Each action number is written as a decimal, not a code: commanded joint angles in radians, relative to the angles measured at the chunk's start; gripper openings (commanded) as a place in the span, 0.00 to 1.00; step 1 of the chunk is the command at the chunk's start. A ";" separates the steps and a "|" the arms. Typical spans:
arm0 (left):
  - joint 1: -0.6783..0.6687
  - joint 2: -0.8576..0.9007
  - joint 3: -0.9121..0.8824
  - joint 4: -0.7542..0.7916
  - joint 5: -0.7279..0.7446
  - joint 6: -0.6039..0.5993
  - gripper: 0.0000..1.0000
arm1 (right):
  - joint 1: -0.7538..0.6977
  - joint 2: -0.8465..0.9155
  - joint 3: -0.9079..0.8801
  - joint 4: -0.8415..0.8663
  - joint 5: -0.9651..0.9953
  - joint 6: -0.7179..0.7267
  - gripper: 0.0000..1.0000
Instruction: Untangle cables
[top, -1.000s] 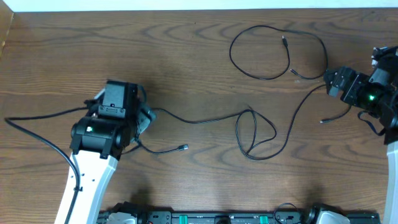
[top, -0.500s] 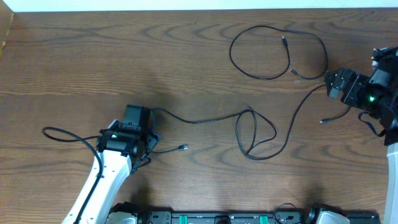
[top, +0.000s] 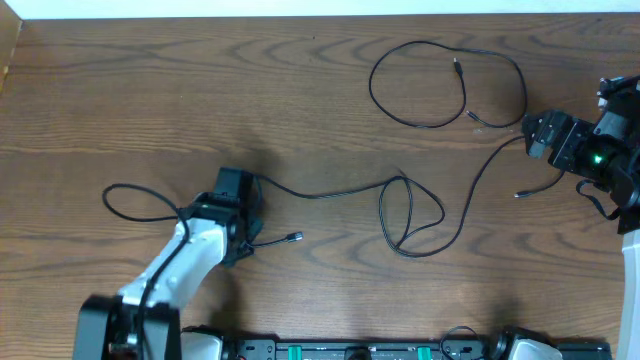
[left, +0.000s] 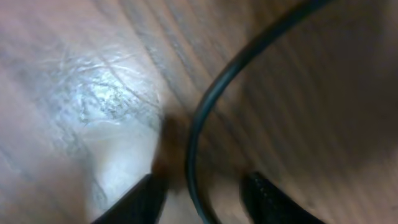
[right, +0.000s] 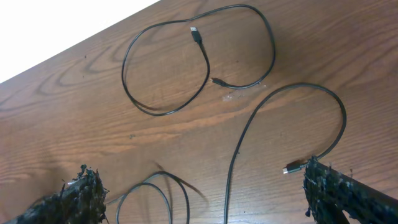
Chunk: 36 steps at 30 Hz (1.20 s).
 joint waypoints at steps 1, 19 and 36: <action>0.004 0.044 -0.009 0.003 -0.006 -0.003 0.34 | -0.005 -0.010 0.000 -0.005 0.003 -0.014 0.99; -0.018 -0.167 0.060 0.386 0.636 0.308 0.07 | -0.005 -0.010 0.000 -0.010 0.003 -0.014 0.99; -0.585 -0.072 0.060 1.081 0.327 0.150 0.08 | -0.005 -0.009 0.000 -0.013 0.000 0.013 0.99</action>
